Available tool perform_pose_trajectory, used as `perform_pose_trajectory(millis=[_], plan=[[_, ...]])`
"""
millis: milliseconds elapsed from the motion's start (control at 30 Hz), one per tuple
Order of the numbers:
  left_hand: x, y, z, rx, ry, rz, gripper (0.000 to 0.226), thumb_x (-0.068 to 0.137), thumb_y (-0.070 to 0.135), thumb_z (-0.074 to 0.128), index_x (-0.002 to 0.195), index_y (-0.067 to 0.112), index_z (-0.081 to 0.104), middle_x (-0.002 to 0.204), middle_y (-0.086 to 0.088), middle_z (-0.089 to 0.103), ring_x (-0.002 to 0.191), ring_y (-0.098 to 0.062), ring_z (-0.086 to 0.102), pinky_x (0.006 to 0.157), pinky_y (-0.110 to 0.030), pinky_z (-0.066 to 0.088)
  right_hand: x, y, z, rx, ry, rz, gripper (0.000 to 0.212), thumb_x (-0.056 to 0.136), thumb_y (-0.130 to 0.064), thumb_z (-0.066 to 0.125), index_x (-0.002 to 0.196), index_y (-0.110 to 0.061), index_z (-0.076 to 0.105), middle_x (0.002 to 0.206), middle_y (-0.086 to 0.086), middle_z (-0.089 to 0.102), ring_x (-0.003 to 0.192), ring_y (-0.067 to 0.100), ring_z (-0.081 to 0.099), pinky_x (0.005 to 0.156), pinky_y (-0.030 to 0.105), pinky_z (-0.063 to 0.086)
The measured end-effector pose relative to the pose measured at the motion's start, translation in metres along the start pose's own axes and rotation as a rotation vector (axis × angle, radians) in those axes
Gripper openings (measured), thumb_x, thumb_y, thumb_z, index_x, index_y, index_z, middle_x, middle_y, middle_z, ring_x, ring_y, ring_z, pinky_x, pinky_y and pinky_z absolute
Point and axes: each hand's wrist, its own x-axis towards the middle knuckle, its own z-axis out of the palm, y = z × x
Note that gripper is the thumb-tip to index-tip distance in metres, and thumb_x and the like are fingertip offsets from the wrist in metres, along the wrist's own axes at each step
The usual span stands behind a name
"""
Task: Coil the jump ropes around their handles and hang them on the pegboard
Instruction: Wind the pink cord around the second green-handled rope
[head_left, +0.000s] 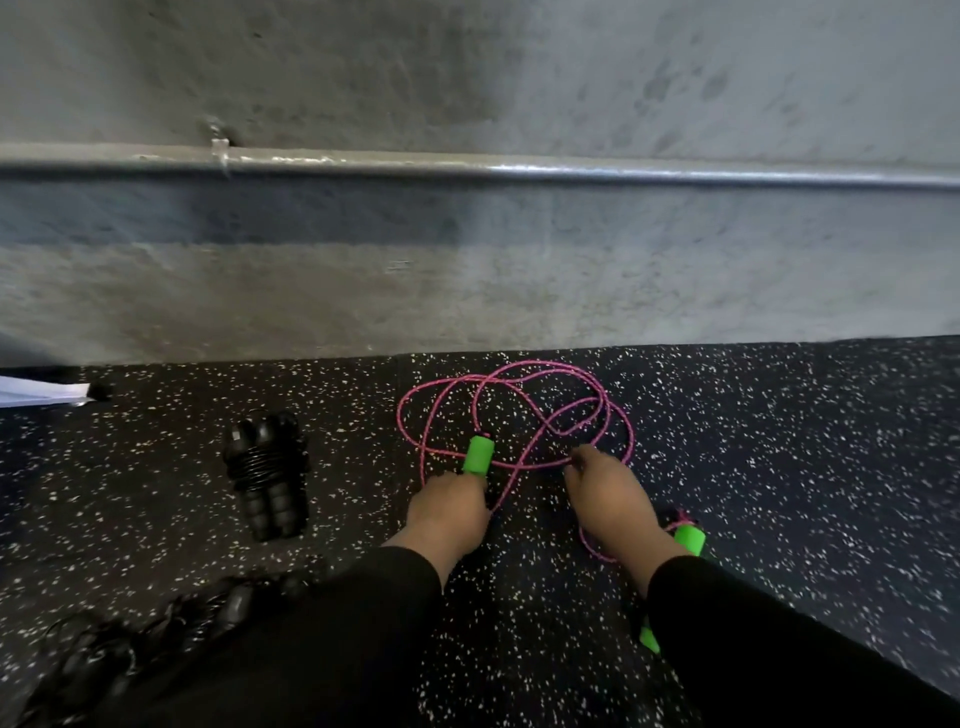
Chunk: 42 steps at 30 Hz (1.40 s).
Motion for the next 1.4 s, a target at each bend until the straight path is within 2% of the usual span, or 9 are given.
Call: perform_pose_trajectory(millis=[233,400,633,733,967,1033,1133,1267,1400], plan=[[-0.001,0.022,-0.009,-0.246,0.159,0.011,0.034,0.096,0.027,0.066,0.129,0.029,0.06,0.124,-0.004,0.057,0.105,-0.022,0.06,0.094,-0.042,0.054,-0.024,0.06,-0.017,0.098,0.302,0.488,0.05,0.099,-0.025,0.054,0.145,-0.01,0.04,0.137,0.019,0.044,0.118,0.033,0.048,0.096,0.052,0.048],[-0.003,0.048,-0.01,-0.412,0.152,0.083,0.026,0.096,0.022,0.064,0.121,0.026,0.061,0.114,-0.005,0.064,0.083,-0.018,0.061,0.071,-0.03,0.046,-0.046,0.088,0.01,0.525,0.086,1.077,0.068,0.094,-0.022,0.064,0.147,-0.002,0.027,0.15,0.026,0.035,0.133,0.045,0.042,0.111,0.053,0.039],[-0.022,0.057,-0.014,-0.471,0.113,0.127,0.028,0.098,0.017,0.06,0.124,0.027,0.057,0.101,-0.001,0.062,0.069,-0.009,0.057,0.052,-0.021,0.041,-0.046,0.075,0.011,0.589,0.147,0.802,0.035,0.094,-0.022,0.066,0.117,0.002,0.055,0.106,0.019,0.066,0.094,0.034,0.065,0.084,0.039,0.053],[-0.036,0.056,-0.034,-0.575,0.118,0.096,0.027,0.101,0.017,0.058,0.126,0.027,0.054,0.103,-0.001,0.062,0.078,-0.018,0.066,0.059,-0.033,0.059,-0.033,0.034,-0.016,0.775,0.137,0.73,0.028,0.1,-0.03,0.057,0.109,-0.004,0.054,0.093,0.011,0.065,0.074,0.024,0.066,0.067,0.04,0.061],[-0.112,0.066,-0.122,-0.92,0.319,0.026,0.057,0.097,0.008,0.058,0.147,0.02,0.033,0.093,-0.008,0.065,0.066,-0.021,0.064,0.048,-0.029,0.053,-0.04,-0.064,-0.114,0.663,-0.068,0.279,0.018,0.095,-0.016,0.064,0.093,0.002,0.062,0.069,0.011,0.062,0.05,0.02,0.054,0.046,0.028,0.042],[-0.142,0.073,-0.146,-1.037,0.389,0.014,0.063,0.093,0.011,0.063,0.149,0.018,0.036,0.111,-0.013,0.066,0.081,-0.024,0.067,0.064,-0.033,0.057,-0.066,-0.094,-0.149,0.829,-0.13,0.166,0.014,0.091,-0.006,0.064,0.079,-0.002,0.059,0.056,0.007,0.054,0.039,0.016,0.047,0.039,0.023,0.038],[-0.196,0.09,-0.18,-1.126,0.456,0.061,0.06,0.089,0.013,0.07,0.145,0.012,0.047,0.126,-0.013,0.064,0.109,-0.028,0.067,0.089,-0.037,0.055,-0.119,-0.139,-0.203,1.052,-0.185,0.032,0.018,0.095,-0.011,0.057,0.077,-0.007,0.057,0.061,0.011,0.055,0.04,0.017,0.05,0.037,0.021,0.042],[-0.27,0.115,-0.207,-1.337,0.451,0.246,0.013,0.093,0.004,0.066,0.105,0.009,0.07,0.098,-0.01,0.075,0.086,-0.027,0.073,0.067,-0.031,0.058,-0.198,-0.167,-0.254,1.212,-0.189,-0.096,0.017,0.099,-0.021,0.059,0.102,-0.006,0.066,0.083,0.016,0.07,0.063,0.025,0.066,0.048,0.031,0.057],[-0.329,0.127,-0.21,-1.263,0.558,0.338,0.012,0.096,0.012,0.066,0.092,0.019,0.075,0.096,-0.007,0.079,0.083,-0.014,0.071,0.072,-0.029,0.056,-0.272,-0.168,-0.279,1.296,-0.335,-0.243,0.024,0.102,-0.025,0.059,0.119,-0.009,0.064,0.093,0.018,0.074,0.07,0.026,0.072,0.049,0.032,0.058]])
